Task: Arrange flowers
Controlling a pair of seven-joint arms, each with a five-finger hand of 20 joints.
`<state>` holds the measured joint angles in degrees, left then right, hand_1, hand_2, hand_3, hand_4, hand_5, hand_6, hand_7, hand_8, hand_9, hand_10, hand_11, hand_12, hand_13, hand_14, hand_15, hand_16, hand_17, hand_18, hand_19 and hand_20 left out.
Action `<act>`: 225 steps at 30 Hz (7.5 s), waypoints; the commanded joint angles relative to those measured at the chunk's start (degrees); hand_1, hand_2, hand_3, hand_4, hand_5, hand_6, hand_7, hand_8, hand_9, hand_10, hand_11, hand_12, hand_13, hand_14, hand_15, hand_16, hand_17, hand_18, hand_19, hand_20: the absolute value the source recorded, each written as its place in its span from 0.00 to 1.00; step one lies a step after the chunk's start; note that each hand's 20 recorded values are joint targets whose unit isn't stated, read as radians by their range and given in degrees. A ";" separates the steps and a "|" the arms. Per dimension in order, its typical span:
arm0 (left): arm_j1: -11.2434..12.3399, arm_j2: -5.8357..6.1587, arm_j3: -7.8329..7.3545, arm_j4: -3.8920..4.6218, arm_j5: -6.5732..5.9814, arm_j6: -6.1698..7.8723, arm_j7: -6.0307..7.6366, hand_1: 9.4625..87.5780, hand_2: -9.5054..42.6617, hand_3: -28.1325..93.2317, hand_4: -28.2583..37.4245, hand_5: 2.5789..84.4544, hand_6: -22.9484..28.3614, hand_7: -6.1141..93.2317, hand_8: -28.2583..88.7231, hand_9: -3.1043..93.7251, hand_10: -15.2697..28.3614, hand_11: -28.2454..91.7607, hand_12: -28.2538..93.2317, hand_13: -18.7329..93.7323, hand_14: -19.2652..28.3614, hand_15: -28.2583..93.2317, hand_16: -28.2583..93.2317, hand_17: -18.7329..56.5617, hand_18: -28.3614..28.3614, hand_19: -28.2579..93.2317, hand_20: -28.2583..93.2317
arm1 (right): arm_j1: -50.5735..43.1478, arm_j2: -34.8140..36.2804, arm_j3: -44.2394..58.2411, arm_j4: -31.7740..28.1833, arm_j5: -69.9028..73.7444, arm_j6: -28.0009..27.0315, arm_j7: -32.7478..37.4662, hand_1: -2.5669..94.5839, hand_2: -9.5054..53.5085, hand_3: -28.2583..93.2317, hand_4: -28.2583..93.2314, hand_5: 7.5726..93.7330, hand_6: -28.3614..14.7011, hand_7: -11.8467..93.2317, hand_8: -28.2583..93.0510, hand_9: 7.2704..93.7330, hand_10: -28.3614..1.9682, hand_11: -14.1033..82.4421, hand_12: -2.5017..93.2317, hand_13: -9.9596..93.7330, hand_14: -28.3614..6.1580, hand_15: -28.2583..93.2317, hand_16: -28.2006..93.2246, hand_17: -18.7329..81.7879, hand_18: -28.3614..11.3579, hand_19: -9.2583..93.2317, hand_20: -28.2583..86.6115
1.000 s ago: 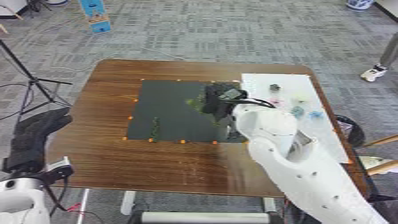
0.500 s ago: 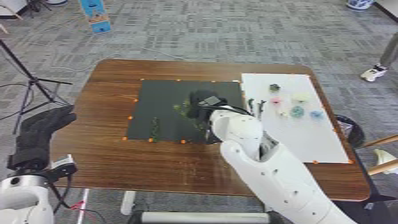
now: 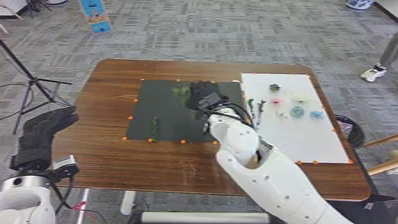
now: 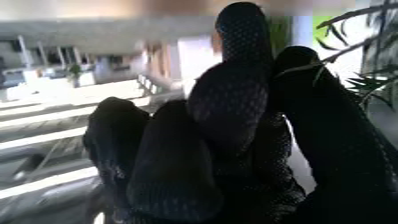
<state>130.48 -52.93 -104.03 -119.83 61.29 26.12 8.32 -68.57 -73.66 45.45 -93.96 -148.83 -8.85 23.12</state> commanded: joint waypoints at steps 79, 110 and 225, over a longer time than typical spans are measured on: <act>-0.06 0.41 -0.78 0.33 -0.22 -0.32 0.48 0.20 0.40 0.80 0.00 0.61 0.51 0.24 0.17 0.59 0.66 0.43 0.36 0.55 0.72 0.36 0.22 0.37 0.65 0.30 0.36 | 5.94 7.90 5.49 -12.71 11.38 -19.13 1.76 0.30 0.37 0.66 0.18 0.89 0.61 0.29 0.20 0.99 0.52 0.47 0.30 0.95 0.54 0.67 0.56 0.70 0.08 1.00 0.73; -0.72 0.86 -1.16 -0.21 0.18 1.48 0.93 0.16 0.66 0.78 0.00 0.62 0.50 0.23 0.17 0.59 0.66 0.42 0.35 0.55 0.71 0.35 0.22 0.38 0.64 0.30 0.37 | -0.64 21.07 15.27 -6.46 13.21 -22.02 4.76 0.18 0.18 0.66 0.15 0.95 0.63 0.33 0.21 1.00 0.54 0.54 0.27 1.00 0.60 0.68 0.55 0.76 0.10 1.00 0.75; 1.60 -0.36 -1.28 -2.38 0.86 -0.51 -2.17 0.18 0.58 0.79 0.00 0.61 0.52 0.23 0.17 0.59 0.65 0.43 0.35 0.55 0.72 0.36 0.22 0.37 0.65 0.31 0.36 | -6.26 -0.33 12.96 -6.95 11.38 -25.26 10.04 0.49 0.06 0.77 0.27 0.95 0.65 0.35 0.46 1.00 0.64 0.67 0.25 1.00 0.72 0.80 0.50 0.85 0.20 1.00 0.86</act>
<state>131.62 -52.76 -105.12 -121.70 62.09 25.97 6.18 -73.35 -73.59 58.20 -102.42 -136.17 -31.89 31.96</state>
